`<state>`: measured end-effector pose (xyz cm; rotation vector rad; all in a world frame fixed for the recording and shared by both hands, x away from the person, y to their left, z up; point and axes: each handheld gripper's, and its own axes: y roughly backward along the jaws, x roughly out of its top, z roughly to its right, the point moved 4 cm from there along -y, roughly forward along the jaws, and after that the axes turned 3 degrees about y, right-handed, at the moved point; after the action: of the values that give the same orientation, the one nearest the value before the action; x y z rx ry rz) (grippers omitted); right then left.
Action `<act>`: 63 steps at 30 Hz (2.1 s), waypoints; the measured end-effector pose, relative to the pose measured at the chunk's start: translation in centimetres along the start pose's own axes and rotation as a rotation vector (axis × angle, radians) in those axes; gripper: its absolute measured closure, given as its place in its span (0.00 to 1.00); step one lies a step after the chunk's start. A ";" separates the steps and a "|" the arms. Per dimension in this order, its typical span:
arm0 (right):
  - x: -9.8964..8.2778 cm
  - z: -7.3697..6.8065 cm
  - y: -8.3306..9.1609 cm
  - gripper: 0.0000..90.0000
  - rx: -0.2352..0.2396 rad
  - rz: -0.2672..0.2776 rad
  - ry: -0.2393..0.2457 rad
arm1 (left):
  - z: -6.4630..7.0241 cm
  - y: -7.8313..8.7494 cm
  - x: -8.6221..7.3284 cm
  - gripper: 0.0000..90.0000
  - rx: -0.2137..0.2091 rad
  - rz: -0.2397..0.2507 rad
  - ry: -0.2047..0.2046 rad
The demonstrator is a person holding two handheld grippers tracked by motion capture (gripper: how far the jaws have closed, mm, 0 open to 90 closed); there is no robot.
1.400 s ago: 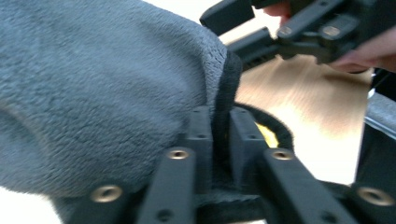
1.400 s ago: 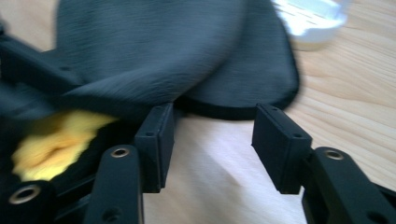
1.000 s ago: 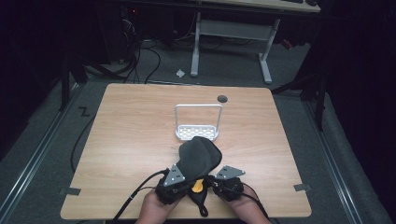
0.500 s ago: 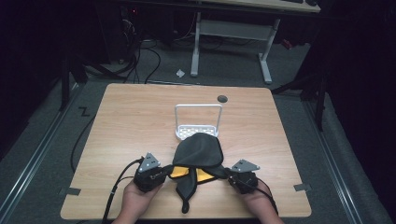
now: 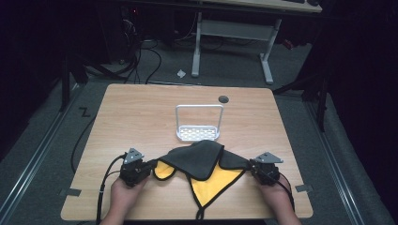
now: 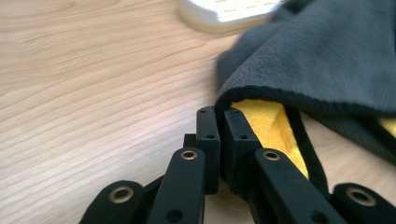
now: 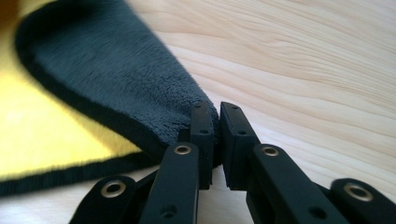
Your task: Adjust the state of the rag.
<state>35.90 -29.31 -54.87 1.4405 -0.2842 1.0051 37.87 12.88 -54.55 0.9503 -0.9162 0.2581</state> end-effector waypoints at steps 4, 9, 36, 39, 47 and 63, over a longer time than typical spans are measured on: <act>-0.4 1.9 -0.1 0.94 -0.038 -0.003 -0.041 | -0.3 -0.2 -0.2 0.95 0.015 -0.020 0.000; -0.4 2.1 -0.2 0.85 -0.040 0.004 -0.044 | 0.1 -0.4 -0.4 0.88 0.013 -0.043 -0.006; 0.0 -11.0 2.5 1.00 0.239 -0.024 0.208 | 2.8 -3.0 1.9 0.92 -0.067 -0.009 -0.089; -0.9 -9.4 3.2 1.00 0.220 -0.036 0.185 | 2.6 -2.2 2.1 0.93 -0.100 -0.004 -0.044; -3.0 -4.3 4.2 1.00 0.107 -0.069 0.102 | 3.5 0.7 1.4 0.92 -0.223 -0.041 0.024; -3.5 1.1 3.3 1.00 -0.052 -0.092 0.019 | 2.0 -2.5 1.2 0.91 -0.187 -0.066 0.090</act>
<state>31.98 -32.25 -54.91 1.3836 -0.2265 0.9294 38.92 9.65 -54.61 0.7884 -0.8102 0.1551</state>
